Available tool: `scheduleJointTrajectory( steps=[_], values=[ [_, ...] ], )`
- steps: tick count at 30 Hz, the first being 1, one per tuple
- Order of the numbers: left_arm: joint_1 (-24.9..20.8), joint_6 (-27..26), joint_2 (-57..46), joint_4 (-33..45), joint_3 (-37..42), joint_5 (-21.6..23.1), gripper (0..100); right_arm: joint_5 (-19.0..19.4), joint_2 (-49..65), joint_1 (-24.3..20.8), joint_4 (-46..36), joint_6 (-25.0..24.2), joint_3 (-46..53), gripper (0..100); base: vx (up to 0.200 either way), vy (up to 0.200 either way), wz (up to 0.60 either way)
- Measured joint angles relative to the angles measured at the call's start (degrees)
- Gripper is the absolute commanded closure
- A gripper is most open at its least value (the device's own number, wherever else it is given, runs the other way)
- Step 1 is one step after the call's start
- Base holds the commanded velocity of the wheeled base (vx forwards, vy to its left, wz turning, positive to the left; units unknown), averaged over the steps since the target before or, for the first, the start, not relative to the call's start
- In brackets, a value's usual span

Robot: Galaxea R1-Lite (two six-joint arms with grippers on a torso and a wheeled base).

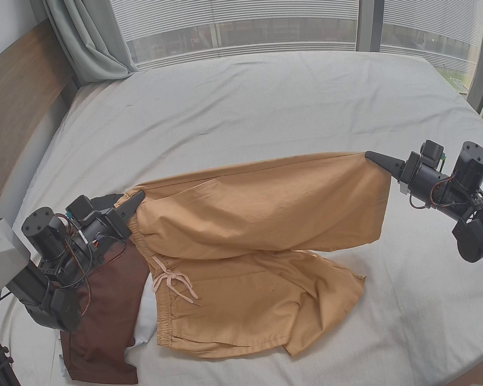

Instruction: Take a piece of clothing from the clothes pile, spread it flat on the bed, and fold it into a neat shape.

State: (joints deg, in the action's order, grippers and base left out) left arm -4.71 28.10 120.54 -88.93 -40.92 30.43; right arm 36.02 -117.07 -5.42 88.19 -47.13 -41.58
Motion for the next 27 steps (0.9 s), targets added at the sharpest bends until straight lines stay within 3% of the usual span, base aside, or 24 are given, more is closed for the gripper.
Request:
scheduleJointTrajectory(
  steps=[16,27],
  values=[
    [-0.26,0.5,4.84,0.02,-5.9,-0.27,100,0.1,-5.27,0.33,0.02,-0.06,-7.01,100,0.0,0.0,0.0],
    [-0.48,3.16,9.51,0.02,-12.93,-3.72,100,0.21,-11.15,0.89,-0.02,-0.16,-14.62,100,0.0,0.0,0.0]
  ],
)
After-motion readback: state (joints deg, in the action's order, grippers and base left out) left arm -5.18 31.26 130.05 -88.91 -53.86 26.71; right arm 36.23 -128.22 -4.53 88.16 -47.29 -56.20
